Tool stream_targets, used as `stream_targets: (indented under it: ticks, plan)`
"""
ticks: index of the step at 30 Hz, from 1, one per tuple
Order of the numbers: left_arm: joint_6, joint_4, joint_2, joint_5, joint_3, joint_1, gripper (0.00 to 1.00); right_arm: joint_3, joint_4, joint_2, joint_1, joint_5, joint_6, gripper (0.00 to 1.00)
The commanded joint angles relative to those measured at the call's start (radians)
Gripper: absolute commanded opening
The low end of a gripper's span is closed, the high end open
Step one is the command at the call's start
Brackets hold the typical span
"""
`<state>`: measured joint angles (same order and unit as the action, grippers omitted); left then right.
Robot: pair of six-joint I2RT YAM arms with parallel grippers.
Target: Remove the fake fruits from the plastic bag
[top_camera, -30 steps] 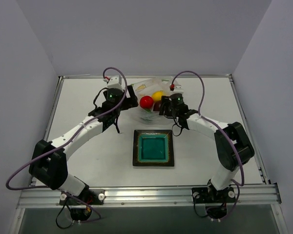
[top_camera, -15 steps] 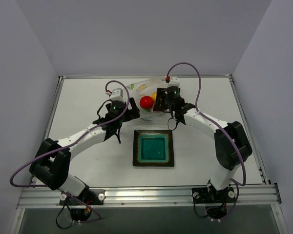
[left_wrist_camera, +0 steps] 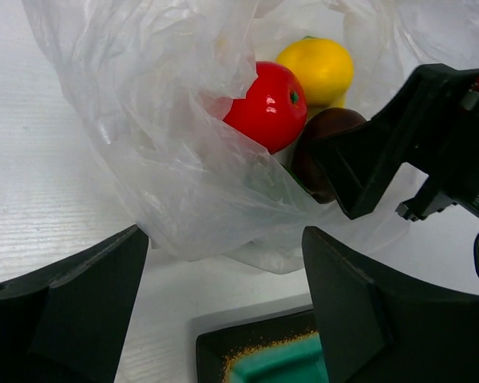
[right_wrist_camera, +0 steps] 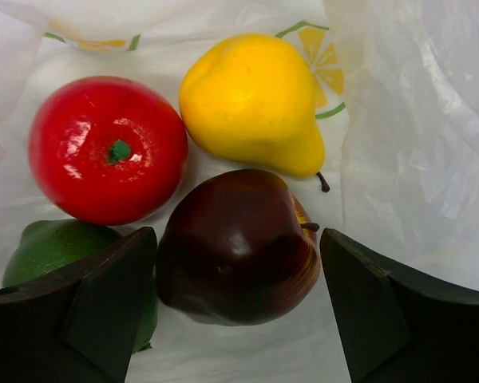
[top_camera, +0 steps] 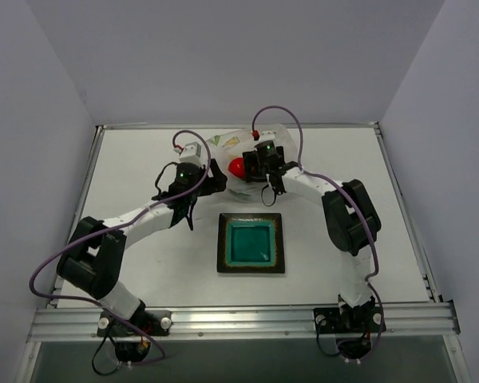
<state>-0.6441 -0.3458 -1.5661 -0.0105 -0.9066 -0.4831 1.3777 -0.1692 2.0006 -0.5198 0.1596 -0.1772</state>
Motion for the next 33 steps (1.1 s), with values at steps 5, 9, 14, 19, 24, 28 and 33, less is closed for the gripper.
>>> stream_targets:
  ticks: [5,9,14,19,24,28,33]
  plan:
    - [0.061,-0.064,0.003,0.029,-0.005,-0.002,0.6,0.09,0.045,0.061,-0.003,0.037,0.024,0.81]
    - [0.058,-0.061,-0.012,0.021,0.002,-0.003,0.47,0.096,0.048,0.073,-0.003,0.038,0.016,0.72]
    - [0.063,-0.053,0.0,0.02,0.008,-0.005,0.24,0.09,0.031,0.011,-0.005,0.07,-0.002,0.35]
    - [0.072,-0.042,0.023,-0.022,0.017,-0.018,0.22,0.043,-0.03,-0.123,-0.009,0.09,-0.027,0.33]
    - [0.066,-0.024,0.063,-0.055,0.025,-0.029,0.25,-0.043,-0.117,-0.266,-0.013,0.043,-0.05,0.33]
    - [0.051,-0.012,0.074,-0.059,0.029,-0.034,0.46,-0.106,-0.128,-0.351,-0.023,-0.032,-0.084,0.33]
    - [0.034,-0.015,0.115,-0.069,0.064,-0.035,0.79,-0.313,-0.11,-0.5,-0.081,-0.055,-0.114,0.33]
